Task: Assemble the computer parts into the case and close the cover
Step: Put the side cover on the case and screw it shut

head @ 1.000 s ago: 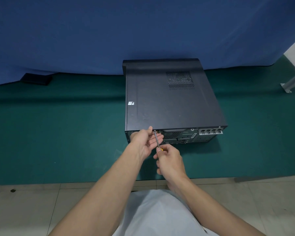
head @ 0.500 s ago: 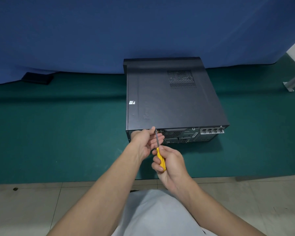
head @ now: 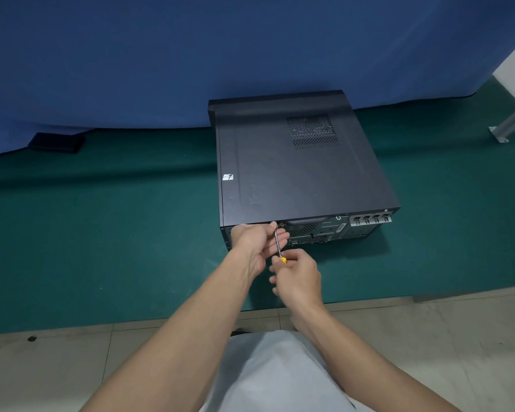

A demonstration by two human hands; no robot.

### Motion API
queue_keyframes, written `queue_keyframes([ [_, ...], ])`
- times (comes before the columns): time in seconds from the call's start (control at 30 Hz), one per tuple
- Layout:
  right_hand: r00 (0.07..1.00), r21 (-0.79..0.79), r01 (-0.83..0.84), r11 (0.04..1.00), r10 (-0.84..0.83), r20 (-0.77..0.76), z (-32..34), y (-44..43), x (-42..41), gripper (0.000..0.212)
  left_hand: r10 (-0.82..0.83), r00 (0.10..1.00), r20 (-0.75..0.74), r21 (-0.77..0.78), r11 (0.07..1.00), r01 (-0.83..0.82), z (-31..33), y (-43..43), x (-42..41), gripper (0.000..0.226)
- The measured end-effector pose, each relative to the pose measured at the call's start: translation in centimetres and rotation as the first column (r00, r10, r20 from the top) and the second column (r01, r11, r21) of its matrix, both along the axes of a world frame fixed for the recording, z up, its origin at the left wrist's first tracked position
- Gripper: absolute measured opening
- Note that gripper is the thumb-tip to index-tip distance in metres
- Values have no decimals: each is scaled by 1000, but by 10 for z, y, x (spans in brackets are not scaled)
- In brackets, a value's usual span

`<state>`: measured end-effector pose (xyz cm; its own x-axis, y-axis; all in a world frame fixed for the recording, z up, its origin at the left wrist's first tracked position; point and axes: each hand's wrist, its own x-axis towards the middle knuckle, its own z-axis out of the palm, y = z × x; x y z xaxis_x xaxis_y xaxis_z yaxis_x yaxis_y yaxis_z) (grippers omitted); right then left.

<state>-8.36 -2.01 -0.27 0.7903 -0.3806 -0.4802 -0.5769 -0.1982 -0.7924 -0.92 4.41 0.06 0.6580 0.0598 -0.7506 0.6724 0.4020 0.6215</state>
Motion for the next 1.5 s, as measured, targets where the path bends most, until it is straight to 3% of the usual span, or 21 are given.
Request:
queue_keyframes([
  [0.1, 993, 208, 91, 974, -73, -93, -3, -6, -3, 16, 36, 999, 27, 14, 999, -36, -3, -1, -1, 8],
  [0.27, 991, 249, 127, 960, -111, -77, -5, -5, -7, 27, 89, 996, 29, -10, 996, -89, -7, 0, -3, 8],
  [0.37, 958, 746, 288, 601, -194, -213, 3, -6, -4, 25, 18, 1000, 26, -85, 996, -16, -6, 5, -2, 6],
  [0.43, 923, 879, 382, 286, -167, -346, 9, -12, -2, 26, -30, 999, 21, -145, 989, 33, -3, 9, -2, 4],
  [0.47, 914, 889, 401, 223, -156, -374, 10, -13, -2, 26, -38, 999, 22, -154, 987, 41, -3, 10, -2, 5],
  [0.53, 918, 856, 396, 332, -171, -358, 10, -13, -4, 26, -28, 999, 23, -136, 990, 31, -3, 9, -1, 6],
  [0.67, 983, 397, 174, 901, -134, -128, 5, -7, -9, 25, 36, 999, 23, -82, 996, -34, -4, 2, -1, 4],
  [0.73, 993, 222, 98, 970, -80, -89, 3, -3, -9, 29, 60, 998, 21, -70, 996, -58, -5, 0, -2, 7],
  [0.77, 991, 299, 123, 946, -99, -92, 2, -3, -8, 30, 62, 998, 20, -77, 995, -60, -6, 1, -2, 8],
  [0.8, 981, 485, 192, 853, -149, -126, 2, -5, -6, 29, 54, 998, 16, -93, 994, -53, -5, 2, -3, 8],
  [0.87, 933, 839, 358, 410, -192, -304, 7, -9, -3, 29, 27, 1000, 6, -148, 989, -26, -4, 6, -3, 5],
  [0.93, 900, 896, 425, 130, -171, -402, 10, -13, -2, 29, 9, 1000, -2, -176, 984, -10, -2, 9, -4, 8],
  [1.0, 912, 871, 407, 275, -166, -374, 10, -12, -2, 31, 22, 1000, -3, -158, 987, -22, -2, 8, -3, 6],
  [1.1, 984, 399, 143, 906, -87, -155, 11, -7, -6, 31, 59, 998, -3, -111, 992, -59, -2, 3, -2, 6],
  [1.2, 993, -152, -100, 983, 88, -82, 5, -7, -8, 34, 73, 997, -1, -72, 995, -73, -3, -1, -3, 7],
  [1.27, 998, 58, -23, 998, 27, -57, 4, -7, -7, 34, 57, 998, 0, -96, 994, -57, -1, 0, -4, 7],
  [1.3, 994, 361, 103, 927, -83, -72, 4, -8, -4, 32, 36, 999, -4, -122, 992, -37, 0, 2, -3, 6],
  [1.33, 973, 676, 230, 700, -166, -160, 6, -9, -2, 29, 14, 1000, -8, -153, 988, -15, 1, 5, -3, 5],
  [1.4, 913, 903, 392, 175, -194, -358, 9, -16, 0, 25, -14, 1000, -11, -195, 981, 12, 2, 10, -3, 10],
  [1.43, 899, 907, 414, 75, -187, -395, 10, -18, 0, 24, -14, 1000, -9, -194, 981, 12, 2, 10, -3, 13],
  [1.5, 911, 896, 403, 186, -172, -374, 11, -18, 0, 26, 4, 1000, -3, -158, 987, -4, 3, 8, -3, 12],
])
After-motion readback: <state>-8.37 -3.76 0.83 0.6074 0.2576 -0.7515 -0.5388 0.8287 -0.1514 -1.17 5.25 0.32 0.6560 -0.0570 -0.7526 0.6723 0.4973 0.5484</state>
